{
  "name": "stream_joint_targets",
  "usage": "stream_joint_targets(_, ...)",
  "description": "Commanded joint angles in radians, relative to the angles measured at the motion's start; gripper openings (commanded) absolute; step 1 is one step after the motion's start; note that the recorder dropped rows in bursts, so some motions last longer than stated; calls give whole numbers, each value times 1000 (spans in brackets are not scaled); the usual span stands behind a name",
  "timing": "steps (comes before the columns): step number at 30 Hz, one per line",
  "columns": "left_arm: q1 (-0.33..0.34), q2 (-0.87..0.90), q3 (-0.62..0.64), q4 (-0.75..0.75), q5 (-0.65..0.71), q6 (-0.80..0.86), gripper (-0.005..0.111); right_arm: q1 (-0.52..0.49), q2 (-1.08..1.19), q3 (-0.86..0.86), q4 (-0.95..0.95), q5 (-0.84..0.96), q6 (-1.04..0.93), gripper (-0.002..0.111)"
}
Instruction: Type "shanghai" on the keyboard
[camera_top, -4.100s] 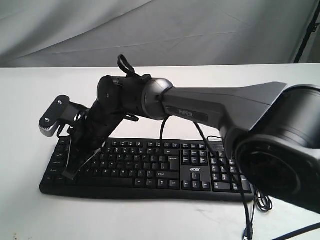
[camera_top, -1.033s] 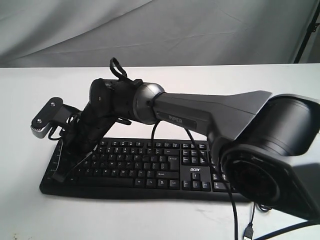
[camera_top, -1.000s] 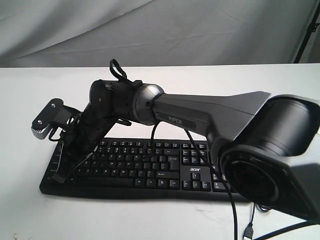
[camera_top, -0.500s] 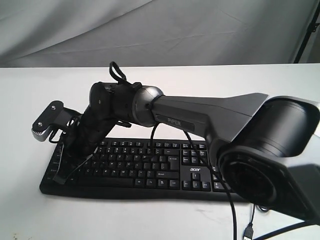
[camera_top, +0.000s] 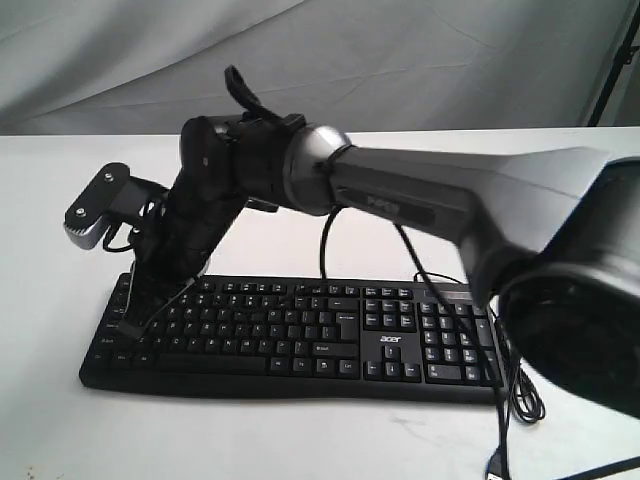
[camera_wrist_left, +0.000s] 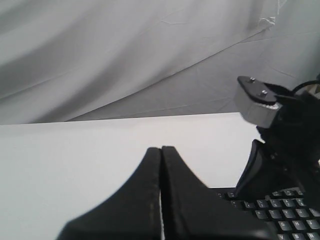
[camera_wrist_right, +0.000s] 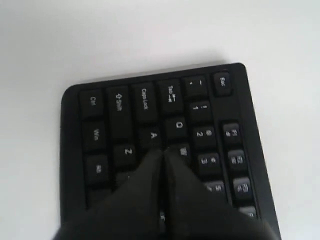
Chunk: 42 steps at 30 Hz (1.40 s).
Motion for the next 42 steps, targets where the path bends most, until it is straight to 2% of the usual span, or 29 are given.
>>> stream_joint_targets(1, -6, -2, 2, 0, -6, -3, 0, -23, -102, 189, -19, -59, 22, 0)
stream_joint_targets(6, -6, -2, 2, 0, -6, -3, 0, -39, -216, 431, 13, -208, 22, 0)
stream_joint_targets(10, -6, -2, 2, 0, -6, -3, 0, -41, -254, 531, 27, -280, 22, 0)
stream_joint_targets(42, -6, -2, 2, 0, -6, -3, 0, -39, -187, 544, 103, -301, -38, 0)
